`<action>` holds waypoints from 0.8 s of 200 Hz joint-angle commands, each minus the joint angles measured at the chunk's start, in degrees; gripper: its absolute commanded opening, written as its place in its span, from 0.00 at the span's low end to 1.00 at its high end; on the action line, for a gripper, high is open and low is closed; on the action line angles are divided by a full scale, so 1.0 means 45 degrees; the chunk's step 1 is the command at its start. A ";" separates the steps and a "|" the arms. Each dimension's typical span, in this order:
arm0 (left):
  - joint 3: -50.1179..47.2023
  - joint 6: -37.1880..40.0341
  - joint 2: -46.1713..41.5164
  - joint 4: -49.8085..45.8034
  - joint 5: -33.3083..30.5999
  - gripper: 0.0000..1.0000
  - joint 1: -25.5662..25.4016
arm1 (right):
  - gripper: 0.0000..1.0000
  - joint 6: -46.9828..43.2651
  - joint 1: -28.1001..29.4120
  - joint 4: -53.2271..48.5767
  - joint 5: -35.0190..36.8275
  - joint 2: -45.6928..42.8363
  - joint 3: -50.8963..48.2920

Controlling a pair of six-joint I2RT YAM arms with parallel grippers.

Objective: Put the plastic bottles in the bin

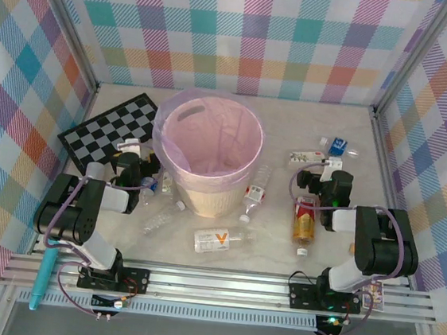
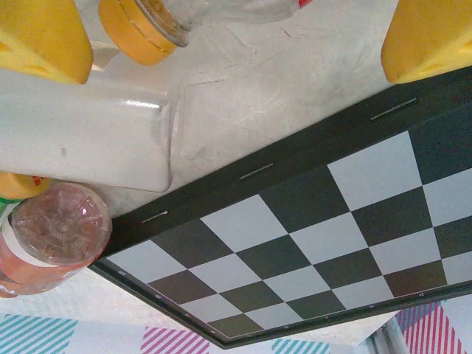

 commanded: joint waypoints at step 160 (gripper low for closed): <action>-0.0113 0.0013 -0.0065 0.0309 0.0075 1.00 -0.0007 | 0.99 0.0092 -0.0070 0.0243 -0.0255 -0.0133 0.0180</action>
